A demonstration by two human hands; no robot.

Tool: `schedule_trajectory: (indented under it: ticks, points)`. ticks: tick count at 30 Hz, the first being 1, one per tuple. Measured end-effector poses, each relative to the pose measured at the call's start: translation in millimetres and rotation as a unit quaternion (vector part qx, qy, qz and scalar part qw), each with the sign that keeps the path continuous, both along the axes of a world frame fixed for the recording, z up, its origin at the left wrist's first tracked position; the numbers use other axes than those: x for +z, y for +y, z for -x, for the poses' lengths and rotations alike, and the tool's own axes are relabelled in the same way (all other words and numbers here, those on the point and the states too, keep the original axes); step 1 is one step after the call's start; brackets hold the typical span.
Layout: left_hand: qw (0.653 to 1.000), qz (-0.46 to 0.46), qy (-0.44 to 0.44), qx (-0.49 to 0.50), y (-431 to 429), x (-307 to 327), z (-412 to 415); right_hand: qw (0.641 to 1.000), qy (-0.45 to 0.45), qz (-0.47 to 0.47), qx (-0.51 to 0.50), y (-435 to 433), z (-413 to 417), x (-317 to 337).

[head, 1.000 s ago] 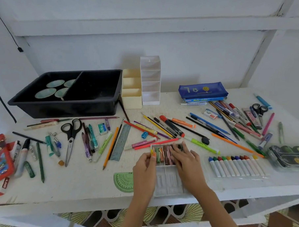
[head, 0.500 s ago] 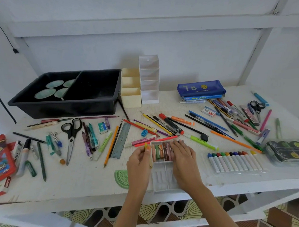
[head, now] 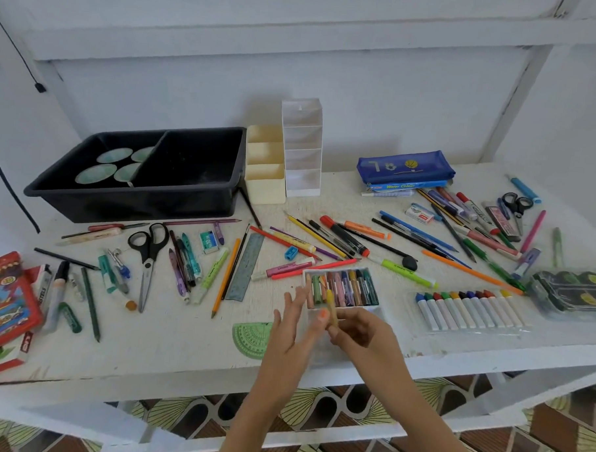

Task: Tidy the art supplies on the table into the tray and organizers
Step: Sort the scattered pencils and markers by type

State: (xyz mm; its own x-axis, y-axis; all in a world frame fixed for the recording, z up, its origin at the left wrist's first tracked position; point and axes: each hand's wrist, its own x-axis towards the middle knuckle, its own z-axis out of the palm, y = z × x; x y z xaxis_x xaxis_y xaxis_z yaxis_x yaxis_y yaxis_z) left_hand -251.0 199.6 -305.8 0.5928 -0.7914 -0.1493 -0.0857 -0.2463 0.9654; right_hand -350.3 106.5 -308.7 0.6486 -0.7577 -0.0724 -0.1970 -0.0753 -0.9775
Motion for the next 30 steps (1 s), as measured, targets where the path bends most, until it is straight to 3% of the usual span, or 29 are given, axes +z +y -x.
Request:
schedule_trajectory:
  ticks: [5,9,17,24,27,30]
  points:
    - [0.966,-0.107,-0.177,-0.153,20.9,-3.6,-6.4,0.999,-0.008,-0.014,-0.033,2.4,8.7,4.6]
    - [0.978,-0.067,-0.158,-0.122,20.4,-21.9,-7.5,0.999,-0.008,0.032,0.009,5.0,5.7,4.4]
    - [0.966,-0.028,-0.234,-0.105,16.8,-40.4,-7.8,0.989,0.047,0.14,0.005,4.3,-9.4,-9.7]
    - [0.955,-0.016,-0.281,-0.095,13.8,-54.7,-9.7,0.948,0.122,0.294,0.017,9.7,-16.8,-27.8]
    - [0.952,-0.015,-0.291,-0.097,13.4,-55.7,-9.7,0.943,0.085,0.322,-0.015,13.0,-15.3,-36.9]
    - [0.945,-0.027,-0.31,-0.102,12.3,-58.1,-10.6,0.913,0.07,0.402,-0.014,15.3,-11.9,-43.6]
